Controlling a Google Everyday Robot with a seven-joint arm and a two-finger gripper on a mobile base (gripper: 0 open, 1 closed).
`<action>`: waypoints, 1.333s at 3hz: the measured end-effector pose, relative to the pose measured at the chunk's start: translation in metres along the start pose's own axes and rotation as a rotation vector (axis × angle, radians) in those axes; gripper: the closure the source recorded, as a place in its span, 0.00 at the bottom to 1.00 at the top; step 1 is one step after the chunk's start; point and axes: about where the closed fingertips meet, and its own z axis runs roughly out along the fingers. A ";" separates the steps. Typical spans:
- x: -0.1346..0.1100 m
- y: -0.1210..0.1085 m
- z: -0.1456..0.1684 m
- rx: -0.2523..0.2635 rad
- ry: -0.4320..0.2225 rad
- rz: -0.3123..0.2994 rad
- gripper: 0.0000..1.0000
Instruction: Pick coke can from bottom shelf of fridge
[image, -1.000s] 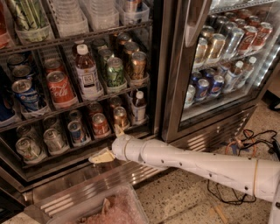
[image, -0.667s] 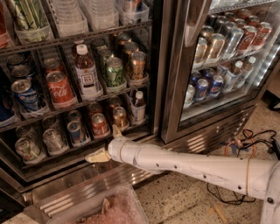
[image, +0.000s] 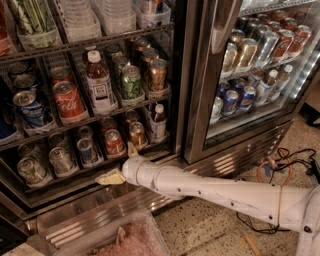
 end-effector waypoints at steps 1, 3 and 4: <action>-0.005 -0.004 0.012 0.007 -0.023 -0.004 0.00; -0.008 -0.009 0.031 0.031 -0.052 -0.006 0.00; -0.009 -0.011 0.032 0.069 -0.072 0.002 0.00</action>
Offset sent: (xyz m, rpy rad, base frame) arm 0.0318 0.0271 -0.0007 0.0229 -0.0421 -0.0094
